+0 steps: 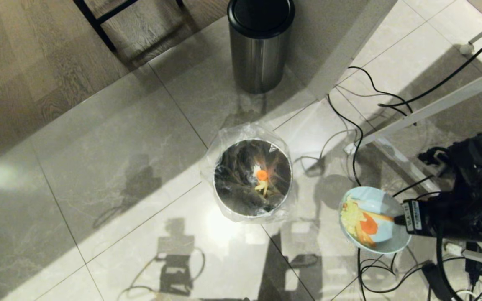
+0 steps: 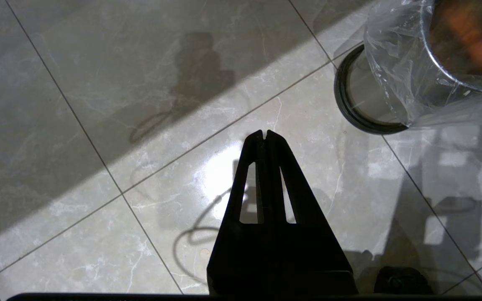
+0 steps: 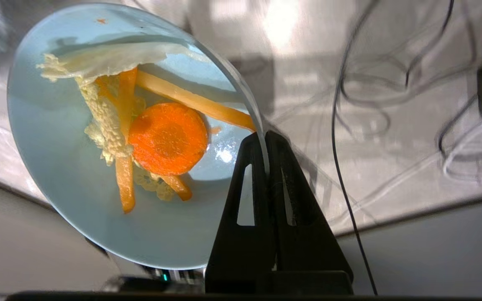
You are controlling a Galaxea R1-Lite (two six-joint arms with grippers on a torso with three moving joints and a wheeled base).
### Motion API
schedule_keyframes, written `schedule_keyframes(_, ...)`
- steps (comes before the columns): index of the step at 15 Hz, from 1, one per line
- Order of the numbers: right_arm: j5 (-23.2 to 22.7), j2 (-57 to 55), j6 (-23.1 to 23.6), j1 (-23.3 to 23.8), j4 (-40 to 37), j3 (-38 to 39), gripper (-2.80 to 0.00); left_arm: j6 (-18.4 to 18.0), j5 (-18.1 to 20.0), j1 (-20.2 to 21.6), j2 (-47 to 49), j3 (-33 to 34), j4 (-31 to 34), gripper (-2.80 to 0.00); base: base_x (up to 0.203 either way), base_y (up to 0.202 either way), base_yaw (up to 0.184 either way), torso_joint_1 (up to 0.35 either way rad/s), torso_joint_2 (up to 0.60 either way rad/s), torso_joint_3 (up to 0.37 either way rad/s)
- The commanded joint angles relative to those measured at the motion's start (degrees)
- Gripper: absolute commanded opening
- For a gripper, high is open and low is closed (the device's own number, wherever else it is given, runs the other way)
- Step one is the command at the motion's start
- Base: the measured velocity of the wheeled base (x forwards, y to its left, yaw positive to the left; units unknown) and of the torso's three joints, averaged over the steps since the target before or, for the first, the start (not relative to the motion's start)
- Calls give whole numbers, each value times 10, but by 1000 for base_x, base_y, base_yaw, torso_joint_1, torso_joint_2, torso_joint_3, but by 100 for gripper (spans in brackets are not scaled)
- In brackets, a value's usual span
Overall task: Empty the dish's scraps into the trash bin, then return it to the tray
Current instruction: Move the bowl over the trash can
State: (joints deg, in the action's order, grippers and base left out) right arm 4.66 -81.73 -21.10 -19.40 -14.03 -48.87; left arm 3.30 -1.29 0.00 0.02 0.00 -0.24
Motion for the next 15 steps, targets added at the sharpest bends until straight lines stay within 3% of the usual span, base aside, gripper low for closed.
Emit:
schedule_keyframes(1, 0, -16, 1, -1, -2, -43, -280, 0, 0, 0, 1, 0, 0, -280, 0, 0, 0, 0, 0, 0)
schedule_keyframes(4, 1, -48, 1, -20, -4, -112, -280, 0, 0, 0, 1, 0, 0, -280, 0, 0, 0, 0, 0, 0)
schedule_keyframes(15, 64, -183, 1, -166, -3, -321, -280, 0, 0, 0, 1, 0, 0, -280, 0, 0, 0, 0, 0, 0)
